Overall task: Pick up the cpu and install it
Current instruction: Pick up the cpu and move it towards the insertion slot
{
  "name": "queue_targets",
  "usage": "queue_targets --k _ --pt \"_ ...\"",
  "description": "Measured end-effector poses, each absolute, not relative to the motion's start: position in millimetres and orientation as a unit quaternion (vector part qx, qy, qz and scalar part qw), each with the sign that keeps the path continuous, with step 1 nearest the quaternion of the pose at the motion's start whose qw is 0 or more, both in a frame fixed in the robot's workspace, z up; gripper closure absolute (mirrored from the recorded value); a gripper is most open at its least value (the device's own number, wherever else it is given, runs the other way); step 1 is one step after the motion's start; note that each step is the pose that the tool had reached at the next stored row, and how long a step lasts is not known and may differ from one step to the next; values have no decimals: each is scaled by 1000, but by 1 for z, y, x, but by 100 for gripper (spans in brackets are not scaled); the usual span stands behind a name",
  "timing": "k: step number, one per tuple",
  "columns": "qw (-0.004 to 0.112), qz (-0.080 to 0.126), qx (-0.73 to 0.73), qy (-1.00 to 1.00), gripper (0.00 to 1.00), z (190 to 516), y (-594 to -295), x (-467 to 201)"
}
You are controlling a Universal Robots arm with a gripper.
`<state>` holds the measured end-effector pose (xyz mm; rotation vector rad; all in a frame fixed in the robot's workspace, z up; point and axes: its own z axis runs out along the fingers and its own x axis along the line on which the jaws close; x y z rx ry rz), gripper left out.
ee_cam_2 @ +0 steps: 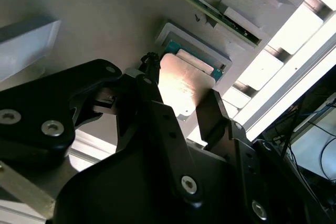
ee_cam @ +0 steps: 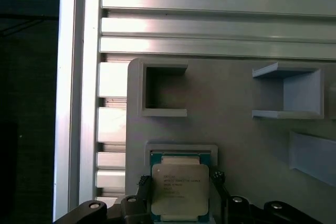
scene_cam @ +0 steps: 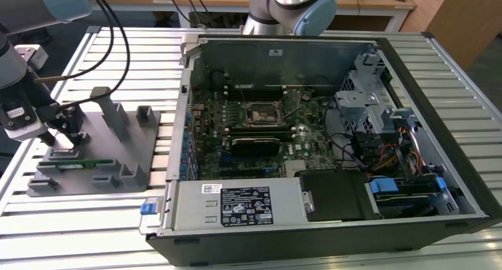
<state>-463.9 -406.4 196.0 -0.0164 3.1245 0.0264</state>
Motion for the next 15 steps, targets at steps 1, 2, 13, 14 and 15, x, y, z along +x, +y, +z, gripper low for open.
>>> queue_targets --k 1,2,13,14,15 --pt "8 8 -5 1000 47 196 -406 -464" --pt "8 8 -5 1000 47 196 -406 -464" --pt "8 8 -5 1000 47 200 -406 -464" --pt "8 8 -5 1000 47 200 -406 -464" --pt "8 8 -5 1000 47 201 -406 -464"
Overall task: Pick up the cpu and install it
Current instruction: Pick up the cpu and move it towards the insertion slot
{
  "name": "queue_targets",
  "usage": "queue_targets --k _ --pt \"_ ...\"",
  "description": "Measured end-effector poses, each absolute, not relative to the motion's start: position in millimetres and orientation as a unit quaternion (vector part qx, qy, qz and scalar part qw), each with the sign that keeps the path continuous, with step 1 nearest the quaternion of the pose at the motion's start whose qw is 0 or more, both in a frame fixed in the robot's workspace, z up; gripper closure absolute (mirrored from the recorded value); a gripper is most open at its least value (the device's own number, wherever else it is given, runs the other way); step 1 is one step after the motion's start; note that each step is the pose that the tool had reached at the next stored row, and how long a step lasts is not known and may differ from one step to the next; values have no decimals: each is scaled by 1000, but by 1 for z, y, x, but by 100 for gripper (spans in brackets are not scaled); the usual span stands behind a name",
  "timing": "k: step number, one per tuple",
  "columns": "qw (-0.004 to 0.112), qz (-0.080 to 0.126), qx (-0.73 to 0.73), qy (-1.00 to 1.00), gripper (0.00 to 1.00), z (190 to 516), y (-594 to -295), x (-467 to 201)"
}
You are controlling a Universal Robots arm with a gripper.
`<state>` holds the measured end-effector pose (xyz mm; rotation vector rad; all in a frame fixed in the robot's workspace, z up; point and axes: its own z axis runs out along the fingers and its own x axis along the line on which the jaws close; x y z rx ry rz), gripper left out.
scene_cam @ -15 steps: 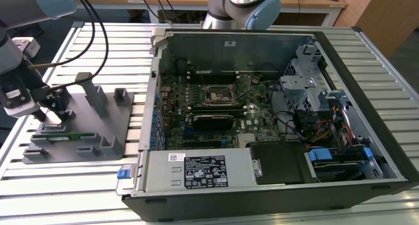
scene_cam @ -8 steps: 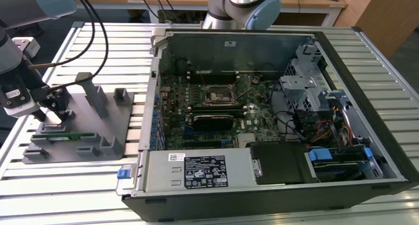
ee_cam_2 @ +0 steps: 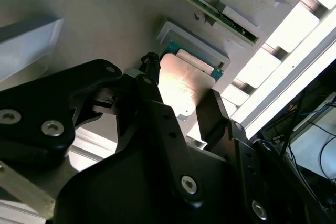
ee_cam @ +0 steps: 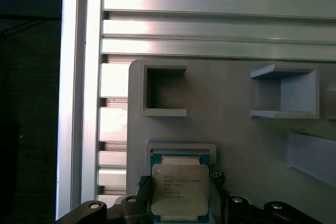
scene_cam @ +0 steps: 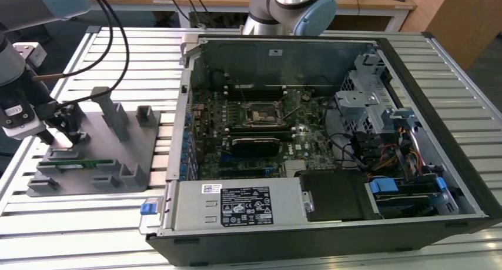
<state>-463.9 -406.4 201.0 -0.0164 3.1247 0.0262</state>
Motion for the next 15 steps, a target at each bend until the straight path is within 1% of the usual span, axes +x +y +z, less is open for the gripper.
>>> queue_targets --k 15 --pt "8 8 -5 1000 47 206 -406 -464"
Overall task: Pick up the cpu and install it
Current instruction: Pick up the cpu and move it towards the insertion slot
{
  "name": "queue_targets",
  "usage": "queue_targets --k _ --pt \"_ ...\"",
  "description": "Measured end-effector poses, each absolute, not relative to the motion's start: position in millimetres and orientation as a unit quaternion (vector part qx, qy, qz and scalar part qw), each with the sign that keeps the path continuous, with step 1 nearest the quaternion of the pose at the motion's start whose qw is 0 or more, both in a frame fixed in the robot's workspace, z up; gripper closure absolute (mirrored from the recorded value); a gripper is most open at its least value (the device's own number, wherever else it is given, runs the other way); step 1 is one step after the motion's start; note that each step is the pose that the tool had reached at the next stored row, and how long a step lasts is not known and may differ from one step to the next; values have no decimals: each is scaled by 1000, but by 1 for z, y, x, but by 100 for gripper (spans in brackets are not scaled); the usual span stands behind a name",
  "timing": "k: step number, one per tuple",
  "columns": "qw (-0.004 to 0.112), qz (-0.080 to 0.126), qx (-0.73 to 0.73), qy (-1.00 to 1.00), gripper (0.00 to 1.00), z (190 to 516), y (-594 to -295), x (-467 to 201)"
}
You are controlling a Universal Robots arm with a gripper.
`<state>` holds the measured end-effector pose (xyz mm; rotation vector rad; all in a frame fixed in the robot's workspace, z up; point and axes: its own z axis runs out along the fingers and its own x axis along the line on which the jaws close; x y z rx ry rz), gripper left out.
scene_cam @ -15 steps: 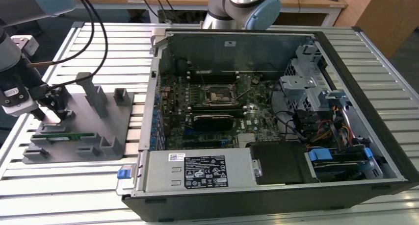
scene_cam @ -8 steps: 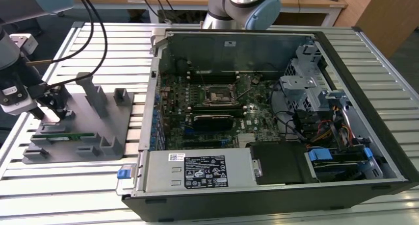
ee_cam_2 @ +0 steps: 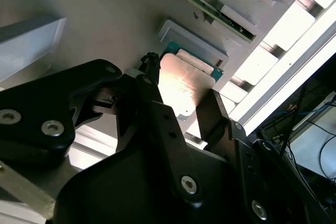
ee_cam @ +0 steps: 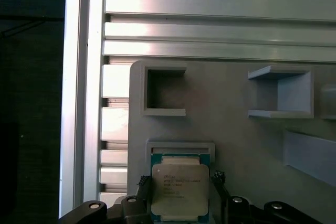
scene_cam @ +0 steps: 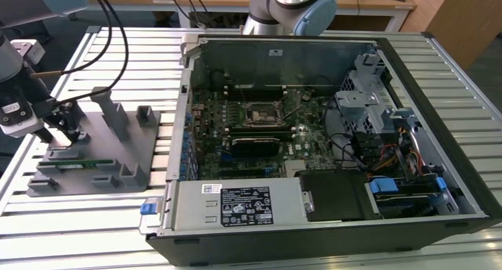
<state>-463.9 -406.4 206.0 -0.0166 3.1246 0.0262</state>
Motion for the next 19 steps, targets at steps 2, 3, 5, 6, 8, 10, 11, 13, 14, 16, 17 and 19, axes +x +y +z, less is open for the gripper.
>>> queue_targets --k 2,3,5,6,8,10,11,13,14,16,17,19 --pt "8 8 -5 1000 47 206 -406 -464" --pt "8 8 -5 1000 47 206 -406 -464" --pt "8 8 -5 1000 47 207 -406 -464" --pt "8 8 -5 1000 47 207 -406 -464" --pt "8 8 -5 1000 47 208 -406 -464" --pt "8 8 -5 1000 47 209 -406 -464" --pt "8 8 -5 1000 47 209 -406 -464" --pt "8 8 -5 1000 47 210 -406 -464" --pt "8 8 -5 1000 47 210 -406 -464" --pt "8 8 -5 1000 47 211 -406 -464" --pt "8 8 -5 1000 47 211 -406 -464" --pt "8 8 -5 1000 47 212 -406 -464"
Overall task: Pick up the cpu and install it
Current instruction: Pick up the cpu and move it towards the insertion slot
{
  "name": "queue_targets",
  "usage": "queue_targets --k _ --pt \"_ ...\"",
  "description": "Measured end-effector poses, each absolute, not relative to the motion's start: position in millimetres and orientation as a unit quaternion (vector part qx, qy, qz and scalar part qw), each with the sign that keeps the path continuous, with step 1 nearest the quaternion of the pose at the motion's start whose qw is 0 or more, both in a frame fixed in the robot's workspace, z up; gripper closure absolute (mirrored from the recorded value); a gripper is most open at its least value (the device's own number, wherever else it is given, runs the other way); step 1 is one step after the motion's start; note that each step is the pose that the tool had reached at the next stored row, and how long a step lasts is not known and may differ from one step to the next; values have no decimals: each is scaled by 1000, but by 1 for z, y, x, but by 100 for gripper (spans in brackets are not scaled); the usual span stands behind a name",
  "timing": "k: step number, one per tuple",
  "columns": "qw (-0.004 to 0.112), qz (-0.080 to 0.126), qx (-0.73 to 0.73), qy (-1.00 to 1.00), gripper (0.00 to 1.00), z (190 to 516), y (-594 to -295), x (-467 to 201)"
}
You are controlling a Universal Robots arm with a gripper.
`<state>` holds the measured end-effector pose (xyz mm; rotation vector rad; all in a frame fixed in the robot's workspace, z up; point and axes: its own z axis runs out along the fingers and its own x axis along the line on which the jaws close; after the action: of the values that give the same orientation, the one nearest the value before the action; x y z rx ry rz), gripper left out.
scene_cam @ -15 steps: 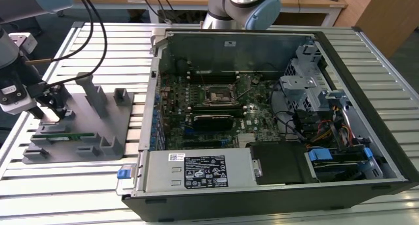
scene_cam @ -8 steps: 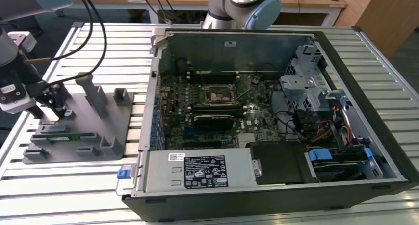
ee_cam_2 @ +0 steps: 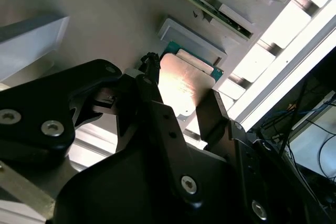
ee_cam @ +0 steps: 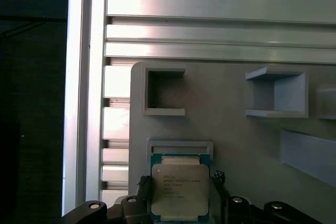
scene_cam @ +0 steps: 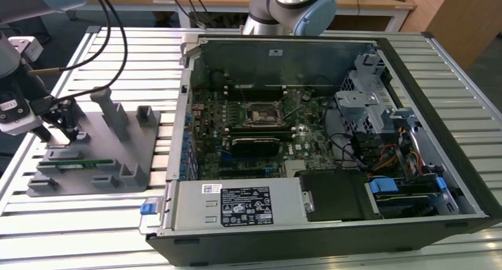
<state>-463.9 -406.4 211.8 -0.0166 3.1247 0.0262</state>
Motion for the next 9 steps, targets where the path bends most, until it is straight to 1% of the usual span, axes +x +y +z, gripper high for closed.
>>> queue_targets --k 9 --pt "8 8 -5 1000 47 215 -406 -464"
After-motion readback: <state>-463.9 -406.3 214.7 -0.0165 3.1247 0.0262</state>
